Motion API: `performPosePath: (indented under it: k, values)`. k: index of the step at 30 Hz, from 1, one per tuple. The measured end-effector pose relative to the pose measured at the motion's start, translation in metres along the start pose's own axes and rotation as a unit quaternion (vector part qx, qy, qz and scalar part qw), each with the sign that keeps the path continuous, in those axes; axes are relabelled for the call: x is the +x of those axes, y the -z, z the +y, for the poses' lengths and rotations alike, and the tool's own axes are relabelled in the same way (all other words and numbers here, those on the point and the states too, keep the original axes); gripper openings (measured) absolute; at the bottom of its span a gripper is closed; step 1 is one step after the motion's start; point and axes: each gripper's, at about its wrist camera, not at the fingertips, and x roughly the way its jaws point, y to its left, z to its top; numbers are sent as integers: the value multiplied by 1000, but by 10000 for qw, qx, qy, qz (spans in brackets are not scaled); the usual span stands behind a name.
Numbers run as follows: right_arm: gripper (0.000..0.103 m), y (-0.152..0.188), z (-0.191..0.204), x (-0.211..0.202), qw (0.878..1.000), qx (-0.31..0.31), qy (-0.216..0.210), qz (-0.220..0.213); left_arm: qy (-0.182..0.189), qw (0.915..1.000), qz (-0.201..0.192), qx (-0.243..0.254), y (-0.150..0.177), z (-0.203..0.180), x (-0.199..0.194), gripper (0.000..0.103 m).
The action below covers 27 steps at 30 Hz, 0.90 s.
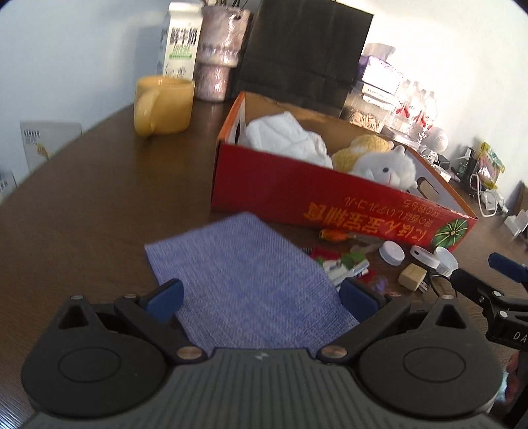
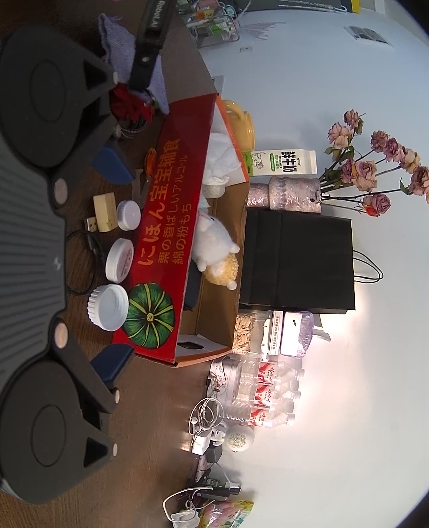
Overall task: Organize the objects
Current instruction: 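Move the left tool to the blue-grey cloth and close on it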
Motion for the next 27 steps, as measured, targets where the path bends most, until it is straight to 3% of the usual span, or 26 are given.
performPosePath:
  k: [8,10,12,18,21,27]
  values:
    - [103,1,0,0,10000,14,-13,18,-93,9999,-86,-28,6,0,-4,103]
    - [103,1,0,0,10000,17,-16,20,-46,9999,-126,-49,7,0,-6,98]
    - [103,1,0,0,10000,17,-20,23,156,9997,-153,-96,8,3,-10,80]
    - [103,1,0,0,10000,7,-27,47,441,9986,-142,-260,12,11,-17,41]
    - [103,2,0,1,10000,13,-23,81,527,9978,-140,-368,14,16,-20,28]
    - [103,2,0,4,9999,21,-9,145,526,9978,-368,-178,15,20,-33,20]
